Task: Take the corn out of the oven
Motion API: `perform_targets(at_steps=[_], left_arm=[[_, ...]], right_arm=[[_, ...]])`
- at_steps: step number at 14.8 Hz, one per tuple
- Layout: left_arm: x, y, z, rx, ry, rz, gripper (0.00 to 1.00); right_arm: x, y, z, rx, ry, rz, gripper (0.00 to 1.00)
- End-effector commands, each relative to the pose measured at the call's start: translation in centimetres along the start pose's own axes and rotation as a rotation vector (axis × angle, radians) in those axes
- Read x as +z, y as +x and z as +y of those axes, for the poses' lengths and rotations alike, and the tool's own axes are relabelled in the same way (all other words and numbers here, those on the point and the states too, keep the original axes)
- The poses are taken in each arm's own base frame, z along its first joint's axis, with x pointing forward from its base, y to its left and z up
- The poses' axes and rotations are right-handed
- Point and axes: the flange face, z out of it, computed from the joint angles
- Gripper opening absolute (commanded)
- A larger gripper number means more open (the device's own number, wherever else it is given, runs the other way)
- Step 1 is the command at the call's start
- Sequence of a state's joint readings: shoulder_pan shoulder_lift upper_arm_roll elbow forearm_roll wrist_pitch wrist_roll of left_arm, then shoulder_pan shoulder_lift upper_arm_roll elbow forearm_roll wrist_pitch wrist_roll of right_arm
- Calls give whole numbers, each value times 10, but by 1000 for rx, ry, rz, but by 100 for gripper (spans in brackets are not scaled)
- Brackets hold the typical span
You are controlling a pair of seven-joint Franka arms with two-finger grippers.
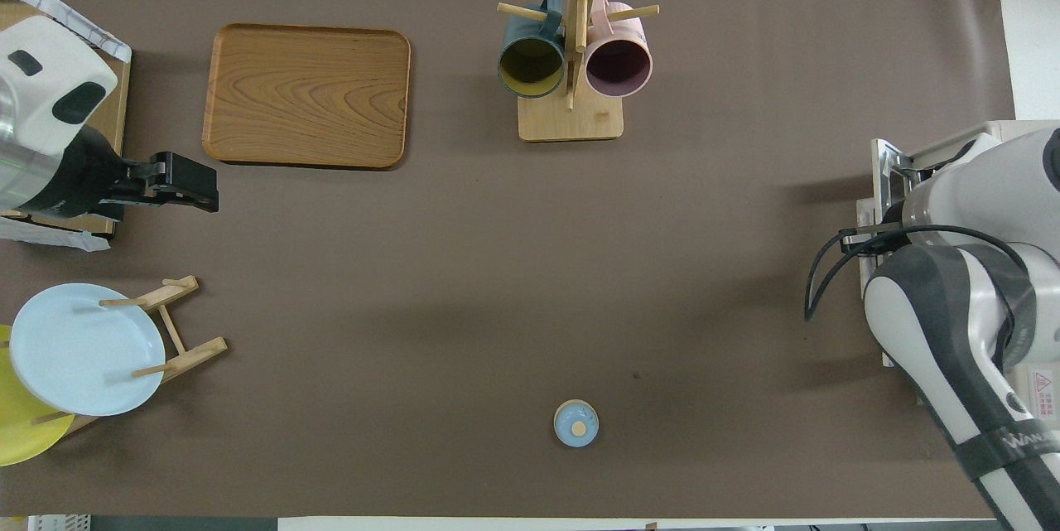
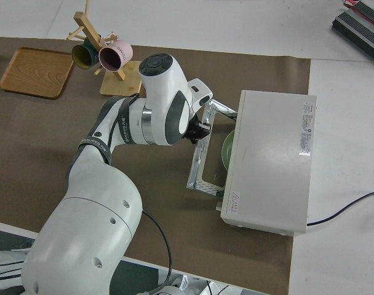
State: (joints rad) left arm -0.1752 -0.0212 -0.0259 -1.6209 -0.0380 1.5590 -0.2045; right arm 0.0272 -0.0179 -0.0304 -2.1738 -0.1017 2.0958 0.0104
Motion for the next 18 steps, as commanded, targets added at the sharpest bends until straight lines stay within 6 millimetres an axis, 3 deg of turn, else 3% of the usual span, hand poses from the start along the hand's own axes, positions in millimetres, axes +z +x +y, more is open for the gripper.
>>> perform_targets(at_steps=[1,8,10,13,15,17,18], left_arm=[[-1,-2,-3,-3,-16,15,100],[-2,-2,-4,-3,-17,23,100],[-2,-2,-3,0,-17,23,100],[-1,-2,-4,-2,-17,21,100],[1,-4,-5,0,-16,18,100],[1,-3,-8,-2,-16,19,100],[0,-3,-8,-2,-17,22,100]], right_arm=[[32,16,-3,11,-29,72,0],[77,25,-12,24,-22,64,0],[83,26,-27,62,-6,57,0],[80,25,-54,101,3,59,0],[75,27,-57,104,3,56,0],[47,33,-66,91,-5,45,0],[31,37,-63,107,-14,15,16]])
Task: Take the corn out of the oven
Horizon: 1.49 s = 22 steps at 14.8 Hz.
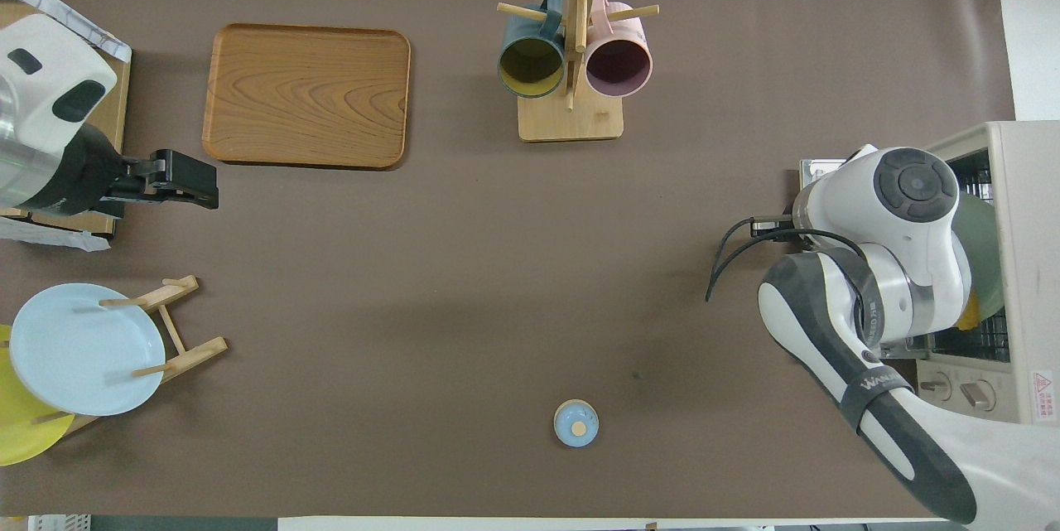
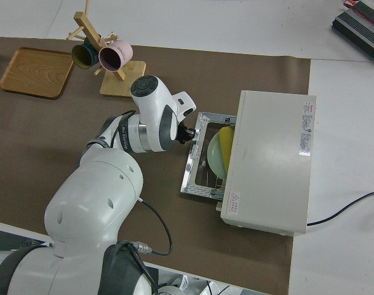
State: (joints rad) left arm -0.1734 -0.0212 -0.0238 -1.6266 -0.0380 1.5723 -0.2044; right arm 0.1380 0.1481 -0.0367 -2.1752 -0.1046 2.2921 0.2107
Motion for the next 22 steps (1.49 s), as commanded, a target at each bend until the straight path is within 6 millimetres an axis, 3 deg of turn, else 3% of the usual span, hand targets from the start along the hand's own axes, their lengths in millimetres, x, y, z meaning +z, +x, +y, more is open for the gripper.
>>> perform_targets(at_steps=[1,3,4,5,8,13,17,19,22], left_arm=[[-1,-4,-7,1,-17,21,100],[2,-3,-7,-2,-18,29,100],[2,-3,-6,0,-18,29,100],[2,-3,-5,3,-18,29,100],[2,-3,-5,4,-19,34,100],[6,-4,6,22,-19,37,100],[5,-2,8,27,-22,55,100],[5,-1,7,27,-24,61,100],[5,0,2,17,-25,66,100]], right_arm=[[-48,9,4,59,-27,-52,28],[-67,4,19,77,-54,-66,59],[-71,0,22,68,-85,-80,65],[-72,-2,25,41,-140,-85,65],[-64,-9,47,40,-182,-102,52],[-46,-25,93,54,-171,-145,50],[-40,-27,92,38,-162,-119,32],[-40,-27,90,28,-168,-116,0],[-48,-19,83,-25,-170,-101,0]])
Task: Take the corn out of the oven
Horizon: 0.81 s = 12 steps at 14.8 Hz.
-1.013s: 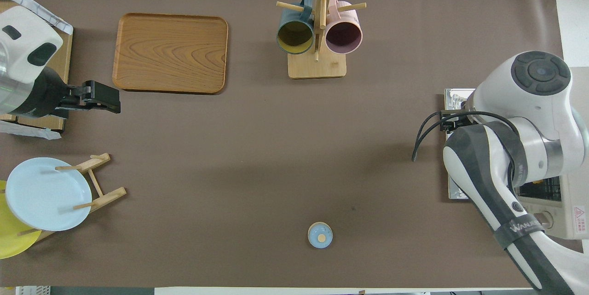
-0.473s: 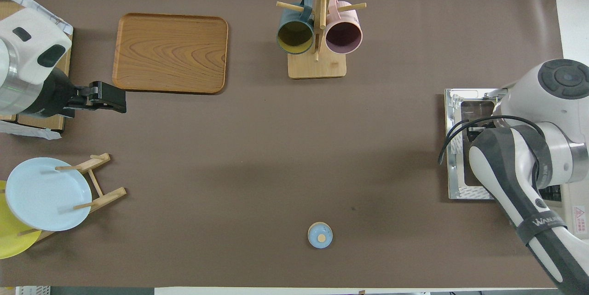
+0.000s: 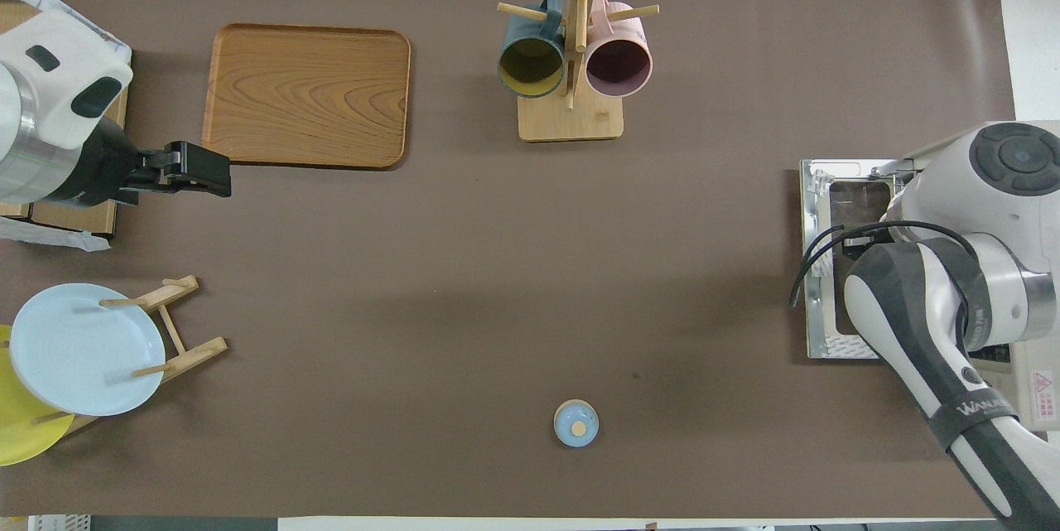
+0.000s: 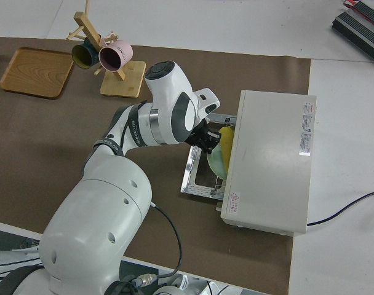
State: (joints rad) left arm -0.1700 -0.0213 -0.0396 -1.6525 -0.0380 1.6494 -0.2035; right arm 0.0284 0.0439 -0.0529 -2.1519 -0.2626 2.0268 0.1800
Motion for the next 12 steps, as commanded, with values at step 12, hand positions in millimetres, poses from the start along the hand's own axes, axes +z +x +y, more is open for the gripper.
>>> perform_targets(at_steps=[12], left_arm=[[4,-6,-9,0,-13,8,100]], right_arm=[[-126,-33,-274,-20,29,78,0]])
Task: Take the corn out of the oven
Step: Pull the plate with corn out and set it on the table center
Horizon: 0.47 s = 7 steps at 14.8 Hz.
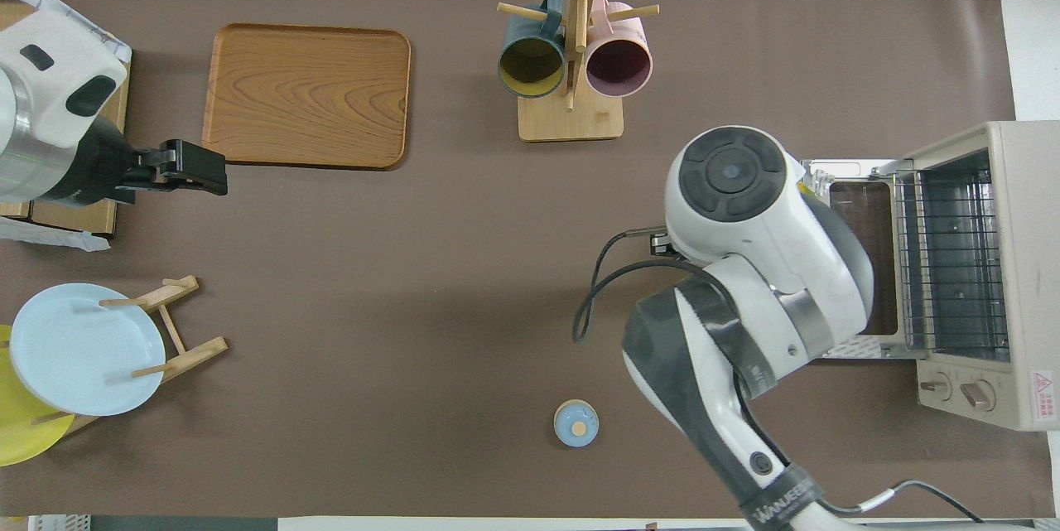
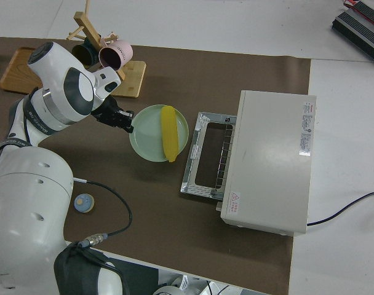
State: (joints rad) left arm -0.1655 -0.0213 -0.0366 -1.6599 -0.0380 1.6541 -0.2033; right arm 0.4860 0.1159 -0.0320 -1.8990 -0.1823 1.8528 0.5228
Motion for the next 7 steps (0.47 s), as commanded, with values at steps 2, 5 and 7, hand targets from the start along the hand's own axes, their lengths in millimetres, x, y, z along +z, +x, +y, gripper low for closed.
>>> perform_targets(at_steps=[2,5,7], left_arm=[[0,-7,-7,7,-14,12,100],[0,-4,-17,13,-14,13,100],[0,-3,-22,12,-12,13,100]], right_arm=[[-4,-6,-95,49,11,-7,0],[22,-10,-165,122,12,-21,0],[32,-17,-190,113,64,-16,0]])
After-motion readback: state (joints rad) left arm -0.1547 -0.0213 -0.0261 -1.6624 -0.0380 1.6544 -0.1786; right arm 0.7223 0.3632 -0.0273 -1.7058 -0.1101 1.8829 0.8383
